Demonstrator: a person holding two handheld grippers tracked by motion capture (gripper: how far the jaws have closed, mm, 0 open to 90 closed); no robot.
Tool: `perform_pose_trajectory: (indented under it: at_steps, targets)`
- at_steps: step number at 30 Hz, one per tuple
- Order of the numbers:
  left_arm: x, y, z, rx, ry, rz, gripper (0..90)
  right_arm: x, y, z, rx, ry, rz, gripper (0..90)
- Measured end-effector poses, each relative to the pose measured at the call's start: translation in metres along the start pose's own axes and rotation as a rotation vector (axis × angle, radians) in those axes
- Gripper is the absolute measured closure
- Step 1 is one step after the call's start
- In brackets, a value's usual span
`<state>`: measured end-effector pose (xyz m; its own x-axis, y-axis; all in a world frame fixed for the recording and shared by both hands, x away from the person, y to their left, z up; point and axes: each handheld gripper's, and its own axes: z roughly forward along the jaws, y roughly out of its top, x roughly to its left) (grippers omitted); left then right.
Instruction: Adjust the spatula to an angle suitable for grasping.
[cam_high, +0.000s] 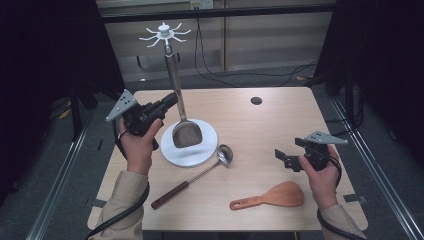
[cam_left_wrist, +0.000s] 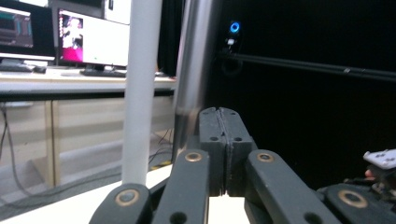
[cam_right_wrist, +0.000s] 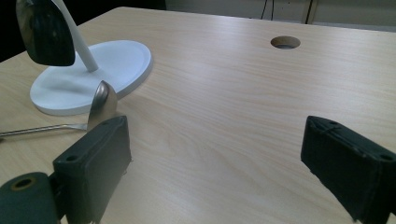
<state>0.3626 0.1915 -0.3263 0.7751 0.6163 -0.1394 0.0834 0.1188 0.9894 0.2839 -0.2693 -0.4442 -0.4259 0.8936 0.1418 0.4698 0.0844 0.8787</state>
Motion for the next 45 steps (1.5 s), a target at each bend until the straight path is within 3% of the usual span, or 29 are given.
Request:
perform_pose_trajectory:
  at_steps: [20, 21, 28, 45]
  targets:
    - [-0.016, 0.044, 0.021, -0.083, -0.022, 0.014, 90.0, -0.002, 0.000, -0.001, -0.007, 0.001, 0.012, 7.8]
    - [-0.016, 0.046, 0.023, -0.088, -0.025, 0.029, 90.0, -0.003, 0.000, -0.002, -0.009, 0.001, 0.010, 7.8]
    - [-0.020, 0.062, 0.031, -0.148, -0.029, 0.016, 90.0, -0.002, 0.001, -0.002, -0.014, 0.005, 0.012, 7.8]
    - [-0.018, 0.081, 0.033, -0.210, 0.005, 0.001, 90.0, -0.005, 0.001, -0.004, -0.025, 0.003, 0.021, 7.8]
